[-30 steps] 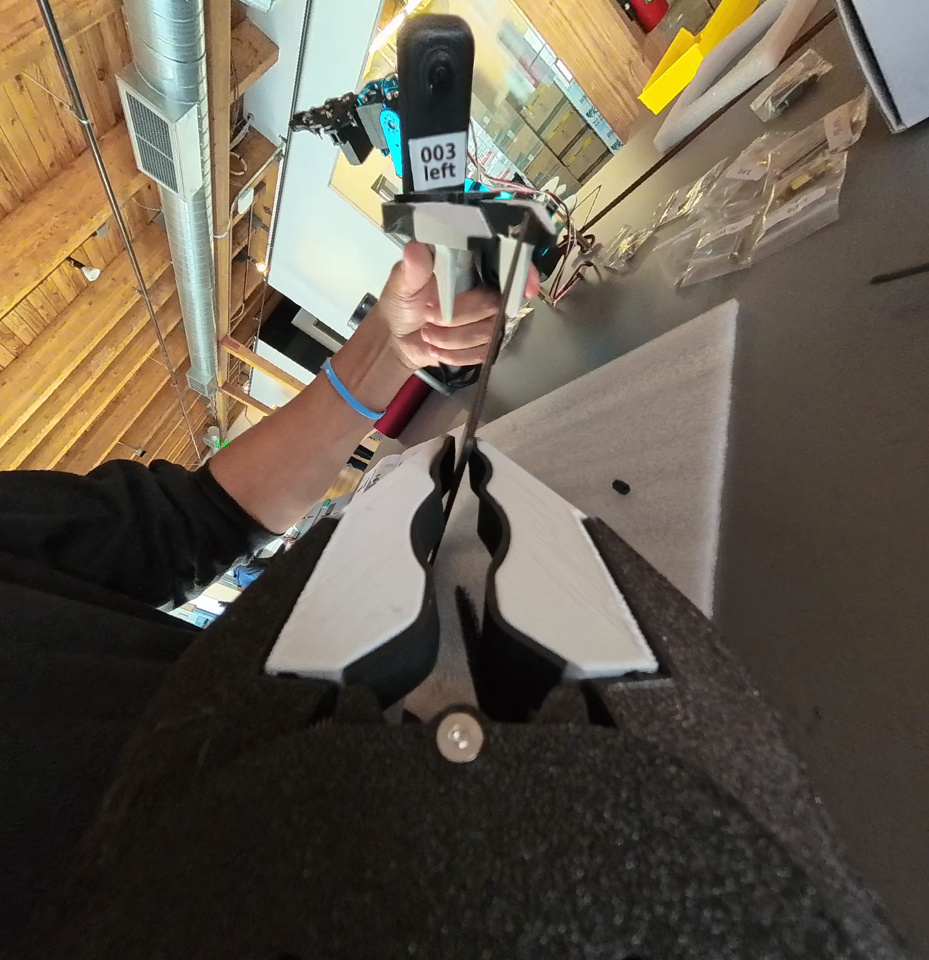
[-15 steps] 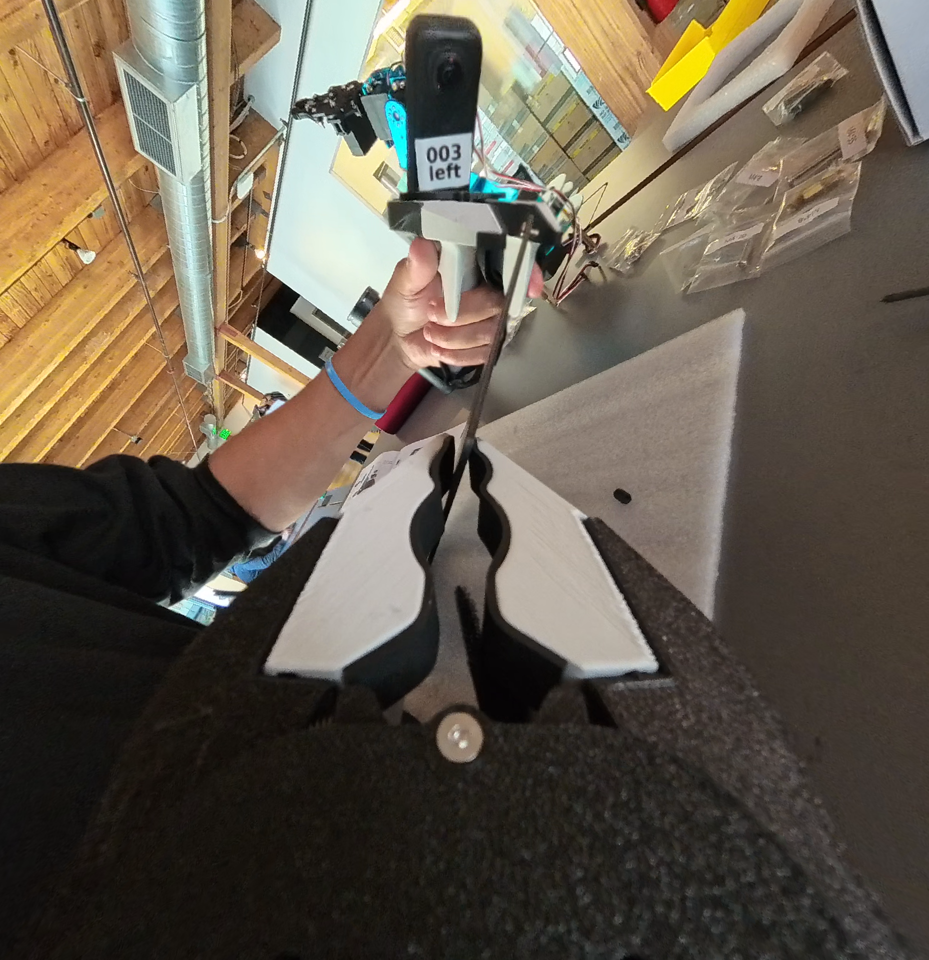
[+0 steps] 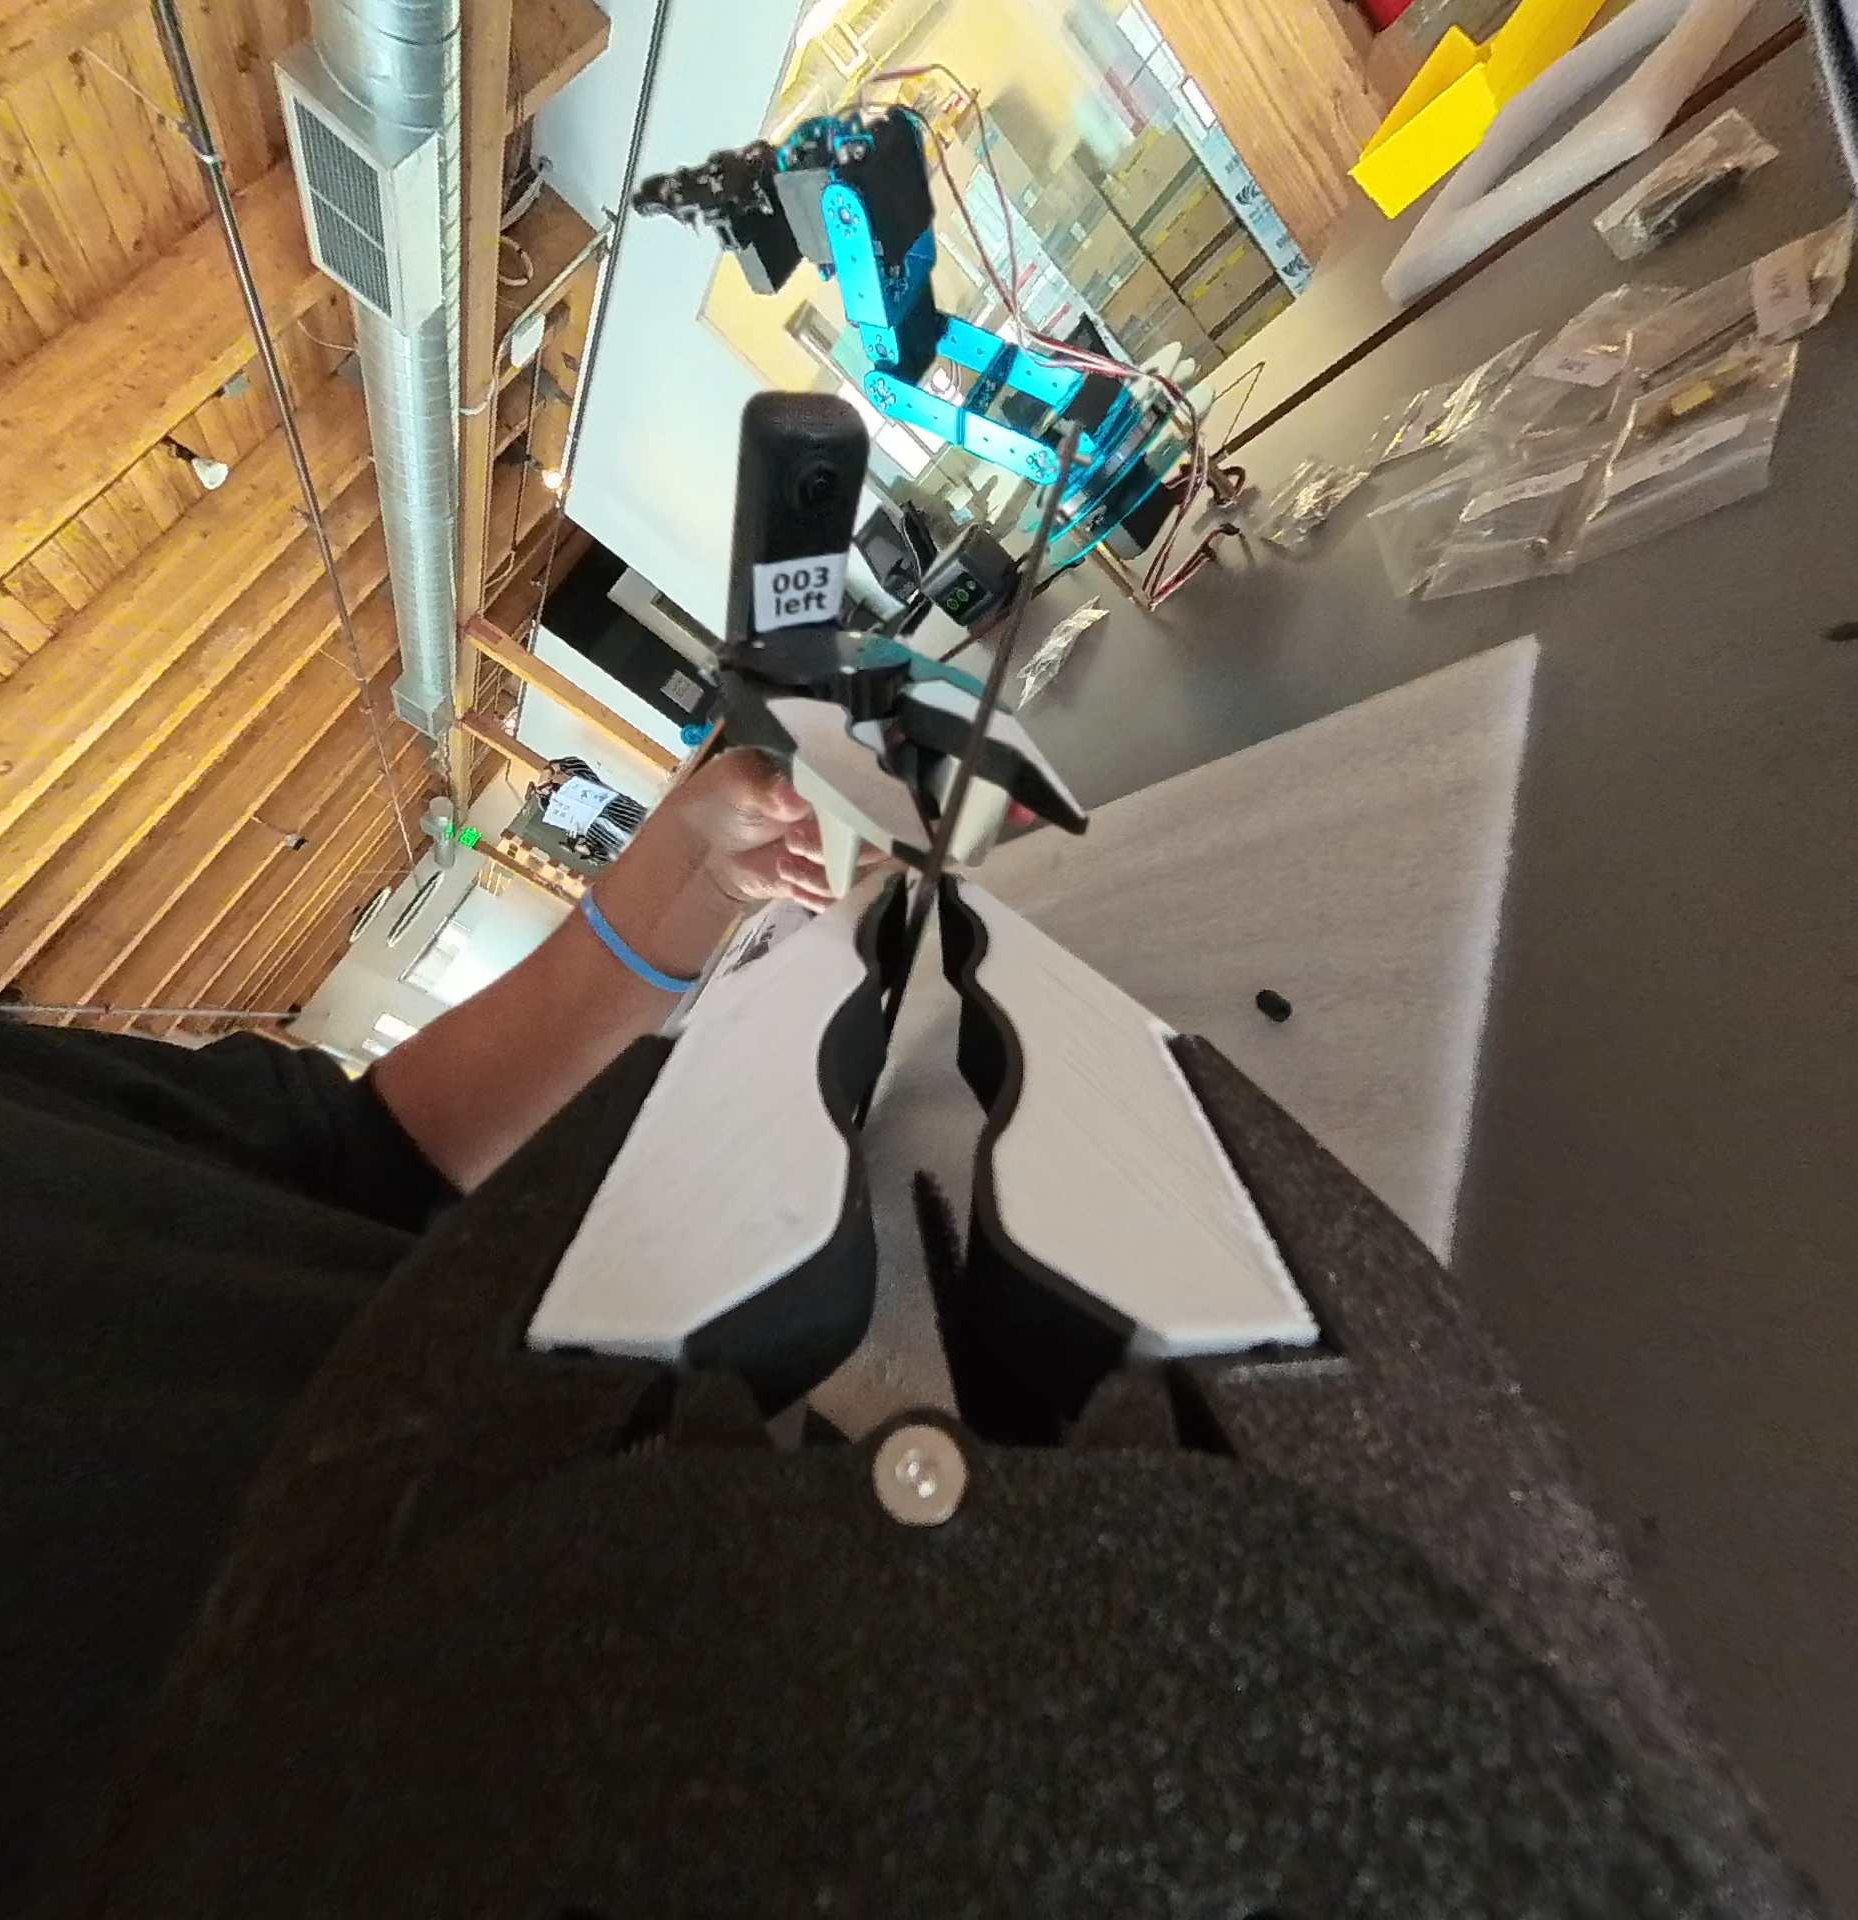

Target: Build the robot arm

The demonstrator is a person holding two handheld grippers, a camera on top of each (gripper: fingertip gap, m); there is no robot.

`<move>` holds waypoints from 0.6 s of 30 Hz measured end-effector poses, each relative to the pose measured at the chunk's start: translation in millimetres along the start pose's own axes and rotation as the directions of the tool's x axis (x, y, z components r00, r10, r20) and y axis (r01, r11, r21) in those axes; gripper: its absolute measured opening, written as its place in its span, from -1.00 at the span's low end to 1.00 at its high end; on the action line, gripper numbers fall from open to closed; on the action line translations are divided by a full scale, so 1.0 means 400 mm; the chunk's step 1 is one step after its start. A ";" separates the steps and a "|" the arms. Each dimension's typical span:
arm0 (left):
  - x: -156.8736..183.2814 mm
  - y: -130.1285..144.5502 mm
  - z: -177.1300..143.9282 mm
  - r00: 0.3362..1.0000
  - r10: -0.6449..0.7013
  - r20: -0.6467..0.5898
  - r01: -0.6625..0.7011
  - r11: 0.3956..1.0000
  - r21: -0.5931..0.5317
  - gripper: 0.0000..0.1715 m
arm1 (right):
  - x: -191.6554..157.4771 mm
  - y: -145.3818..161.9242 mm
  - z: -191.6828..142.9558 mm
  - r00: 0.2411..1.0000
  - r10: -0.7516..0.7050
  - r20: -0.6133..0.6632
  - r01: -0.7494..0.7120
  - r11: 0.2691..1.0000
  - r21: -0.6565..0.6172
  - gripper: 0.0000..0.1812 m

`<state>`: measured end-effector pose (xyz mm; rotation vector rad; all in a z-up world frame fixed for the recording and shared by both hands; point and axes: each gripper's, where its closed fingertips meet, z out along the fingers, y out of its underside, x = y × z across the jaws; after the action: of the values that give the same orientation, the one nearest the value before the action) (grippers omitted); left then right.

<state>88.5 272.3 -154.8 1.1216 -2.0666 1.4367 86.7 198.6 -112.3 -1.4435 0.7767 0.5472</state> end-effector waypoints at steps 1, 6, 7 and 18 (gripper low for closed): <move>0.005 0.009 0.002 1.000 0.008 -0.021 -0.008 1.000 -0.015 -0.46 | -0.002 0.001 -0.001 1.000 -0.007 0.001 0.007 1.000 -0.007 -0.95; 0.043 0.044 0.015 0.977 0.055 -0.205 -0.081 0.989 -0.123 -0.73 | 0.004 0.011 -0.014 1.000 -0.016 0.023 0.018 0.999 -0.048 -0.94; 0.047 0.045 0.015 0.970 0.053 -0.239 -0.086 0.987 -0.132 -0.78 | 0.010 0.015 -0.019 0.999 -0.019 0.027 0.020 0.998 -0.061 -0.95; 0.108 0.041 0.027 0.885 0.113 -0.451 -0.193 0.972 -0.135 -0.99 | 0.029 0.031 -0.084 0.985 -0.013 0.171 0.045 0.982 -0.181 -0.91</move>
<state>50.8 248.3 -139.4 0.5074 -1.9330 1.3890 80.4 165.0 -128.0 -1.5528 0.5808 0.7248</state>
